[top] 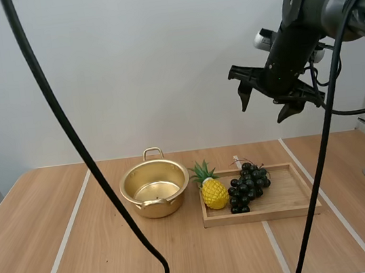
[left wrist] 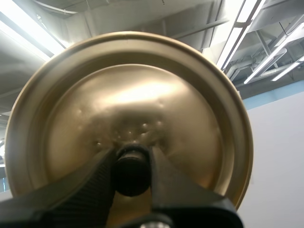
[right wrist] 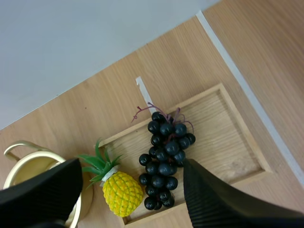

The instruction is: Open the pot, put the grape inside, and close it

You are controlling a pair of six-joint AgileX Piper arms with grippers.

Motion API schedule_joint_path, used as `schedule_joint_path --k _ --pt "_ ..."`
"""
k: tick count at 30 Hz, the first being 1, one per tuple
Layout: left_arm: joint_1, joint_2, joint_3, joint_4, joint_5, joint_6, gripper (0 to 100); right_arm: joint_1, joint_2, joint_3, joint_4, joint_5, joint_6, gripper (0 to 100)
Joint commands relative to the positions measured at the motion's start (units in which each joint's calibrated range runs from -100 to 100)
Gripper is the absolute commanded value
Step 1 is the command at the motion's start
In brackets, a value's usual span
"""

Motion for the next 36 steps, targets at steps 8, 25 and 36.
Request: schedule_joint_path --k 8,25,36 --pt "-0.15 -0.36 -0.3 0.25 -1.95 -0.58 0 -0.18 9.42 6.55 -0.78 0.21 8.22 100" --pt "-0.15 -0.36 -0.3 0.25 -1.95 -0.58 0 1.51 11.07 15.92 1.08 -14.99 13.04 100" --pt "-0.15 -0.36 -0.3 0.25 -1.95 -0.58 0 4.17 13.34 15.92 -6.18 -20.55 22.34 100"
